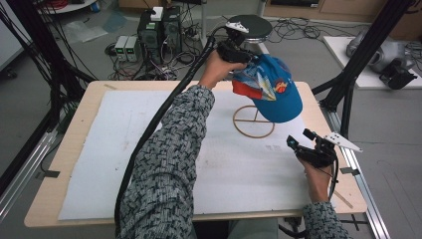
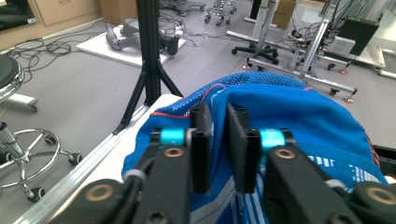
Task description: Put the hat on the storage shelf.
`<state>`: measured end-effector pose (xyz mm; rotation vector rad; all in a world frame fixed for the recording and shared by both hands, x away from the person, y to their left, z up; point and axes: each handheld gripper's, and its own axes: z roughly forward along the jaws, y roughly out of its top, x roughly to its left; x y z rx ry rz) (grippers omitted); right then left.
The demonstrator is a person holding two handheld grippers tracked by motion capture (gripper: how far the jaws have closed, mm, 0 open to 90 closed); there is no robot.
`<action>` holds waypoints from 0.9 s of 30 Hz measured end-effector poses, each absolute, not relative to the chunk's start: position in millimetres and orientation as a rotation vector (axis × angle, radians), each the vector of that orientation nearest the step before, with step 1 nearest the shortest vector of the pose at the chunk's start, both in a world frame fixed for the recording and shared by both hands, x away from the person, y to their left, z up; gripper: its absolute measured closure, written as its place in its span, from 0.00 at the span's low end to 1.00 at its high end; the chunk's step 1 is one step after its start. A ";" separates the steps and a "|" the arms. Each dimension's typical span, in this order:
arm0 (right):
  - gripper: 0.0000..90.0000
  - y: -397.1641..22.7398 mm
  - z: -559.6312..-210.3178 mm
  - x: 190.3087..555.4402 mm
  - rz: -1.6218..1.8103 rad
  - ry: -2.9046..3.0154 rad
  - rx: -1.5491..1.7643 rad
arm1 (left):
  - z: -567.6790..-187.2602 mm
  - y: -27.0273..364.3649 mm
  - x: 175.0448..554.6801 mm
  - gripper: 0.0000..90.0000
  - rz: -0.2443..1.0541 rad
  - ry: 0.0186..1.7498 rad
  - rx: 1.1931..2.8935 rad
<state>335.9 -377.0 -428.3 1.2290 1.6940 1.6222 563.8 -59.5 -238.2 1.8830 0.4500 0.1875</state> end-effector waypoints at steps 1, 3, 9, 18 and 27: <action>0.13 -377.3 -428.2 335.5 1.621 1.691 1.237 | -238.4 -59.4 563.8 0.84 0.180 0.451 1.882; 0.13 -378.6 -428.2 335.3 1.623 1.686 1.239 | -238.3 -59.6 563.8 0.78 0.177 0.448 1.878; 0.13 -379.0 -428.2 334.8 1.622 1.684 1.242 | -237.1 -57.7 564.0 0.64 0.142 0.443 1.862; 0.13 -380.4 -428.4 333.6 1.628 1.679 1.250 | -223.8 -46.1 558.1 0.52 0.129 0.432 1.861; 0.13 -381.1 -428.1 332.8 1.635 1.672 1.245 | -197.7 -18.3 543.1 0.46 0.195 0.417 1.913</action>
